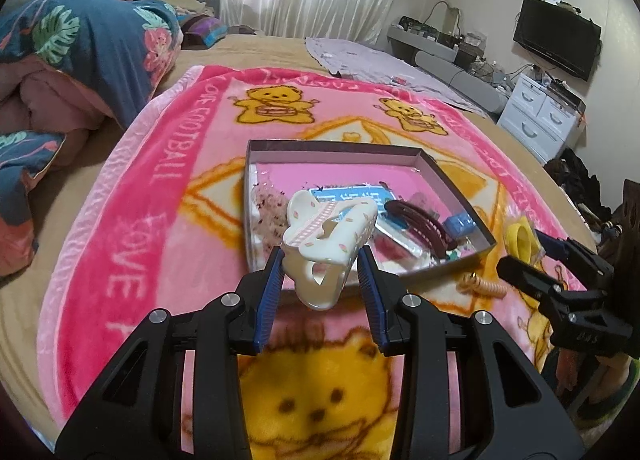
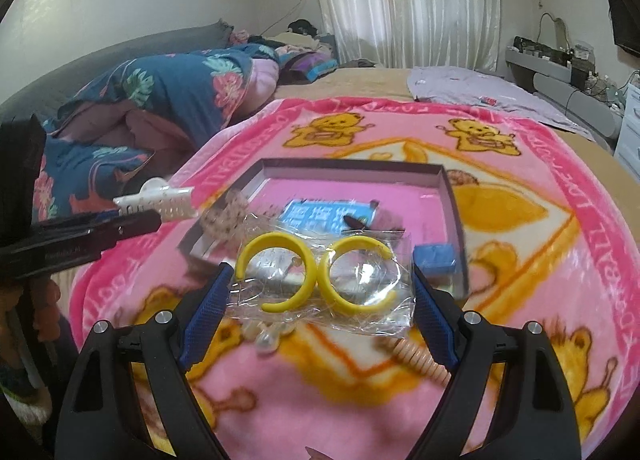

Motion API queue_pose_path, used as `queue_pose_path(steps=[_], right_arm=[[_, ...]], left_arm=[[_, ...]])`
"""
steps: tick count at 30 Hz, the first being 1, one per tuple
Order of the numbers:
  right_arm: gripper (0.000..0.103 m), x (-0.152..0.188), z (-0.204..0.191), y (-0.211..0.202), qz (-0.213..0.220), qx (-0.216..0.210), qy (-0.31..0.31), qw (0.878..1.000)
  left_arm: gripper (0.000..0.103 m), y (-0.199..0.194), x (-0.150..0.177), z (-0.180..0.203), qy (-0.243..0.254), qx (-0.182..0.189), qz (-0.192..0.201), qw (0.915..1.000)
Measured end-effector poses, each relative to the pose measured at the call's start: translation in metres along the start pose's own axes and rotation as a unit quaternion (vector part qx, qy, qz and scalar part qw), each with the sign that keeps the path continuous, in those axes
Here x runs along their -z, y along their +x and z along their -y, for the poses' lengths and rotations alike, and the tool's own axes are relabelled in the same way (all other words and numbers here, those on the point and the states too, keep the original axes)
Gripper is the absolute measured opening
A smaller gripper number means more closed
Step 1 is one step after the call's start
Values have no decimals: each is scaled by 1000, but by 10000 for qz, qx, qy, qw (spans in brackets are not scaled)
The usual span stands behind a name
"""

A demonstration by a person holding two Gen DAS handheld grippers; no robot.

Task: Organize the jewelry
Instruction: 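Lower the claw clip into the tray with the left tool while the right drops the hoop bag in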

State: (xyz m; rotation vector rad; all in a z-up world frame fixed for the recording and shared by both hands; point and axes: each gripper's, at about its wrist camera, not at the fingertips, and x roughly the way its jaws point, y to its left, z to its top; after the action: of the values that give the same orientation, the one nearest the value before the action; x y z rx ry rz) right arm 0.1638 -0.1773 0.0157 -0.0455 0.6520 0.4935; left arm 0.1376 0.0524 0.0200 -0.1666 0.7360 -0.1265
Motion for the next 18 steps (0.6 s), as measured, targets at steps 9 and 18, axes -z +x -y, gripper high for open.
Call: queue_pose_path(steps=[9,18], right_arm=[[84,-25,30,17,56,279,177,9994],[84,-38,61,34,13,531,325,9981]], left_arm=[[29,22,-21,16,125,30,-25,9999],[29,53,-30,24,148,81,-240,9996]])
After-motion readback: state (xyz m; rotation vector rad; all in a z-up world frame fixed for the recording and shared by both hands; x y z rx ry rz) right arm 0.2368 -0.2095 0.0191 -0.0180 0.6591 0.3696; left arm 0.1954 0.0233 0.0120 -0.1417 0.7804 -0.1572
